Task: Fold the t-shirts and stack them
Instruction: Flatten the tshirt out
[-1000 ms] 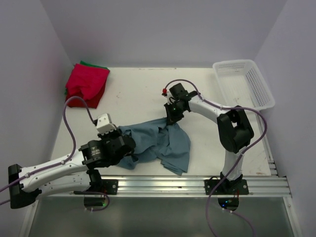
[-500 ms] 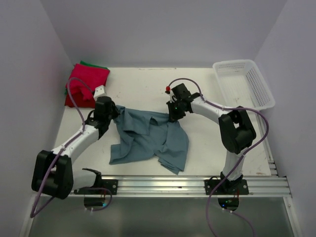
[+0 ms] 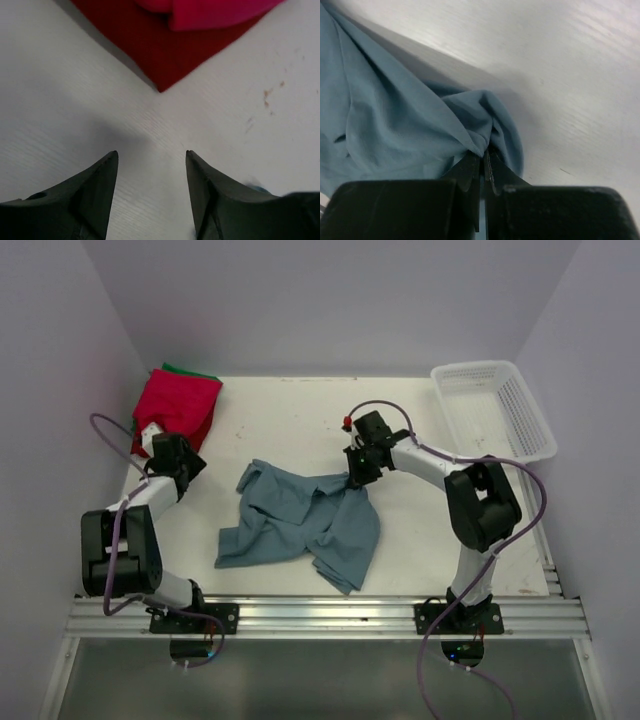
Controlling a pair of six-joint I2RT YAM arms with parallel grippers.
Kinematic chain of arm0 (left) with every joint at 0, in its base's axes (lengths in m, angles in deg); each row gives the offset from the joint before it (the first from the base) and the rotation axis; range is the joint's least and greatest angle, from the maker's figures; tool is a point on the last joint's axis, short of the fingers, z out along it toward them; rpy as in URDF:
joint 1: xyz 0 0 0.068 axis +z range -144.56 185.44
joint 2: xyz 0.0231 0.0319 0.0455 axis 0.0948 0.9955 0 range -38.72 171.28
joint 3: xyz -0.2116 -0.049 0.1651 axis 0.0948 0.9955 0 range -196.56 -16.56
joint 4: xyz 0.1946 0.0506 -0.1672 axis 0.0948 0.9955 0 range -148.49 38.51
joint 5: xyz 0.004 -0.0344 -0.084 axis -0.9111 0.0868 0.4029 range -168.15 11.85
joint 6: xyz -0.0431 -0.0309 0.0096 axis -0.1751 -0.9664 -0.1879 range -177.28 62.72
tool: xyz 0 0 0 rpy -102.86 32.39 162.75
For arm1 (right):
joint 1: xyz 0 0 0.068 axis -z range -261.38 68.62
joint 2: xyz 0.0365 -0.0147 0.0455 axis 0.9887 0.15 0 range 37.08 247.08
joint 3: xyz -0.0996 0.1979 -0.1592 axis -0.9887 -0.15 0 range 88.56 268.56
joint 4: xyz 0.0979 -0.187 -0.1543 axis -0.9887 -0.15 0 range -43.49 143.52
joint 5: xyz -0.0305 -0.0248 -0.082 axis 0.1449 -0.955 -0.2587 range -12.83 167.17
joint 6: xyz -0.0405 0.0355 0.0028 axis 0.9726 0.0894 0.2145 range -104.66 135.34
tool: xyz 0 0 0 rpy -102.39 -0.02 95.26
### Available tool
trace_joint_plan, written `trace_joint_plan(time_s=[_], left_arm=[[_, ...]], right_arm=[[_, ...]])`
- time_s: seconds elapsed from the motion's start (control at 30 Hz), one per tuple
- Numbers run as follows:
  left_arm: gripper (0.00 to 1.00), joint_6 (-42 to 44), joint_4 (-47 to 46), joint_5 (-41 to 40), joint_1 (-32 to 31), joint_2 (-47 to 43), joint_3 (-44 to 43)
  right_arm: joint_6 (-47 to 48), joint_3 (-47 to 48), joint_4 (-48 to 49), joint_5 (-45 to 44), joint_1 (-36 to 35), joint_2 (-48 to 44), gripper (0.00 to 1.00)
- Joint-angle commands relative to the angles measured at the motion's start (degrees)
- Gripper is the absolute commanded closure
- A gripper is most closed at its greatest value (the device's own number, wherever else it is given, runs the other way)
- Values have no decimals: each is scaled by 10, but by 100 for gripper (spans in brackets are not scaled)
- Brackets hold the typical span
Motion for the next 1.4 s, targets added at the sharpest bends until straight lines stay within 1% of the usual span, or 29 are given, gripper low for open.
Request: trace_joint_plan(time_s=[0.0, 0.03, 0.07, 0.1, 0.13, 0.17, 0.2, 0.27, 0.3, 0.33, 0.4, 0.43, 0.47, 0.5, 0.53, 0.57, 0.6, 0.67, 0.7, 0.9, 1.0, 1.13, 1.23, 1.37], left_arm=[[39, 6, -47, -83, 27, -41, -12], [37, 7, -54, -77, 27, -58, 4], [30, 11, -63, -63, 26, -102, 13], [28, 14, -80, -57, 24, -127, 21], [20, 18, -87, -52, 12, -152, 36], [13, 39, -95, -43, 0, -194, 42], [9, 51, -93, -32, -13, -211, 44], [8, 72, -62, -16, -71, -236, 31], [8, 82, -54, 19, -85, -241, 32], [8, 87, -46, 29, -112, -245, 35], [8, 102, -38, 88, -133, -254, 45], [8, 105, -31, 100, -146, -256, 53], [8, 112, -24, 111, -152, -257, 56], [9, 117, -12, 143, -155, -255, 59], [9, 118, 2, 146, -158, -250, 57], [10, 120, 39, 148, -162, -235, 55], [11, 120, 55, 148, -168, -225, 50], [12, 118, 73, 148, -173, -203, 45], [13, 119, 81, 153, -184, -197, 45], [17, 131, 90, 159, -245, -154, 42], [20, 129, 86, 154, -260, -136, 45], [22, 121, 86, 127, -262, -106, 47], [24, 110, 70, 96, -262, -86, 53], [25, 100, 21, 78, -262, -69, 66]], right_arm=[[7, -20, -49, -46, 21, -26, 100], [7, -23, -45, -46, 21, -28, 99], [5, -28, -43, -46, 20, -32, 92], [5, -31, -41, -48, 20, -34, 86], [3, -33, -35, -50, 21, -36, 82], [2, -35, -34, -51, 21, -36, 80], [2, -35, -30, -51, 20, -37, 75], [3, -35, -26, -44, 20, -36, 71], [3, -33, -24, -42, 20, -33, 66], [3, -30, -23, -37, 20, -27, 65], [2, -24, -18, -32, 21, -22, 56], [1, -21, -19, -32, 20, -16, 51], [-1, -10, -20, -33, 20, -13, 45], [-6, -5, -22, -37, 20, -12, 34], [-8, 1, -27, -42, 20, -11, 26], [-18, 10, -29, -50, 20, -14, 15], [-22, 15, -31, -57, 20, -18, 8], [-30, 22, -36, -69, 20, -37, 6], [-39, 23, -38, -83, 20, -45, 1], [-52, 16, -57, -137, 18, -118, 1], [-57, 7, -62, -152, 18, -148, 1], [-57, -3, -65, -159, 18, -173, 1], [-57, -12, -63, -158, 18, -185, 1], [-56, -26, -60, -153, 17, -197, 3]])
